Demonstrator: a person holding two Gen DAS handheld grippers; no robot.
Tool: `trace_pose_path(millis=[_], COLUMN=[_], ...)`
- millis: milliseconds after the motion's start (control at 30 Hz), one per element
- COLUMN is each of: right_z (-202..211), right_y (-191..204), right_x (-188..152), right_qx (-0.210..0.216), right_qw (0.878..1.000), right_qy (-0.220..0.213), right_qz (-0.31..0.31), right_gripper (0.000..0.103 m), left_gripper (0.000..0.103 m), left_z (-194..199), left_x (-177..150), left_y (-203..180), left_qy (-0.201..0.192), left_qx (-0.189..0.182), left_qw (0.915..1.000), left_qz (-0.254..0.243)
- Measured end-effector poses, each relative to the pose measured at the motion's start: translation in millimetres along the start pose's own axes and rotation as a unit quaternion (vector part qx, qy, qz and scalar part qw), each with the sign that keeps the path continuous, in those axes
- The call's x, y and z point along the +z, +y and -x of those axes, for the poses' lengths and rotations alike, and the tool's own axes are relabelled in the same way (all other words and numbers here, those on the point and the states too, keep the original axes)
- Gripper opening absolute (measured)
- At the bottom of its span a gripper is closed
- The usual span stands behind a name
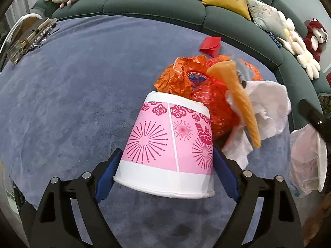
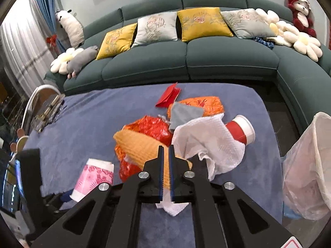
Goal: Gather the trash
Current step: 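Grasp the pink paper cup with the left tool while the right tool grasps an orange foam net, then carry the cup and foam net over the bin and open both tools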
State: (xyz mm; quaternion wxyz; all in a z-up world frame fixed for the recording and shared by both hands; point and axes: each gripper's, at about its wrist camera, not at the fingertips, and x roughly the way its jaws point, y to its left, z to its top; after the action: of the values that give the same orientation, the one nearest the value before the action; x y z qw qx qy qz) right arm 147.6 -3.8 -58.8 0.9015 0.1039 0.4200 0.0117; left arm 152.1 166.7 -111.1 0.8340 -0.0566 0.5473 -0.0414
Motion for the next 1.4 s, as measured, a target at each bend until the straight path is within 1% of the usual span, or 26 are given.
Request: trace_pose_path(millis=[33, 67, 100, 167, 300, 400, 633, 667, 733, 800, 867, 1033, 1067, 1133, 1200, 1267, 1400], right_z=[-3, -5, -7, -12, -30, -47, -79, -84, -88, -86, -76, -53, -48, -43, -39, -37, -54], right_y=[2, 5, 7, 13, 21, 21, 15, 13, 11, 11, 11, 5, 4, 6, 11, 19, 36], right_x=[-2, -5, -8, -12, -17, -14, -18, -20, -22, -21, -20, -15, -14, -12, -11, -8, -2], right_qx=[0.002, 0.001, -0.001, 0.003, -0.002, -0.001, 0.020, 0.023, 0.030, 0.035, 0.037, 0.050, 0.051, 0.049, 0.046, 0.040, 0.044], right_qw=[1.000, 1.000, 1.000, 0.999, 0.998, 0.999, 0.997, 0.996, 0.996, 0.996, 0.997, 0.997, 0.997, 0.997, 0.998, 0.999, 0.997], right_qy=[0.008, 0.011, 0.011, 0.020, 0.031, 0.039, 0.074, 0.081, 0.086, 0.084, 0.075, 0.054, 0.050, 0.050, 0.044, 0.032, 0.047], right_qz=[0.007, 0.015, 0.020, 0.029, 0.048, 0.036, 0.010, 0.005, -0.003, -0.005, -0.006, -0.011, -0.012, -0.007, 0.005, 0.017, 0.042], right_gripper=[0.025, 0.035, 0.037, 0.037, 0.037, 0.037, 0.037, 0.036, 0.028, 0.012, 0.001, 0.001, 0.002, 0.013, 0.045, 0.053, 0.054], left_gripper=[0.082, 0.082, 0.082, 0.082, 0.082, 0.082, 0.082, 0.082, 0.082, 0.082, 0.082, 0.082, 0.082, 0.082, 0.082, 0.082, 0.082], left_z=[2, 5, 8, 10, 11, 9, -3, -4, -6, -5, -2, 8, 9, 13, 16, 18, 20], left_x=[0, -1, 2, 4, 8, 13, 14, 14, 13, 13, 14, 13, 13, 12, 12, 13, 18], left_y=[0, 1, -5, -4, -1, 0, 5, 6, 7, 8, 7, 1, 1, 1, 4, 10, 27], left_qy=[-0.002, -0.006, -0.007, -0.009, -0.012, -0.013, -0.004, -0.002, 0.001, -0.001, -0.005, -0.013, -0.014, -0.016, -0.018, -0.021, -0.023], left_qx=[0.003, 0.005, 0.008, 0.012, 0.017, 0.019, 0.023, 0.023, 0.020, 0.019, 0.019, 0.017, 0.016, 0.014, 0.018, 0.024, 0.039], left_qw=[1.0000, 1.0000, 0.9999, 0.9999, 0.9998, 0.9997, 0.9997, 0.9997, 0.9998, 0.9998, 0.9998, 0.9998, 0.9998, 0.9997, 0.9996, 0.9993, 0.9984], left_qz=[0.000, 0.001, 0.001, 0.000, -0.002, -0.005, -0.003, -0.002, 0.002, 0.007, 0.006, 0.002, 0.004, 0.008, 0.011, 0.018, 0.034])
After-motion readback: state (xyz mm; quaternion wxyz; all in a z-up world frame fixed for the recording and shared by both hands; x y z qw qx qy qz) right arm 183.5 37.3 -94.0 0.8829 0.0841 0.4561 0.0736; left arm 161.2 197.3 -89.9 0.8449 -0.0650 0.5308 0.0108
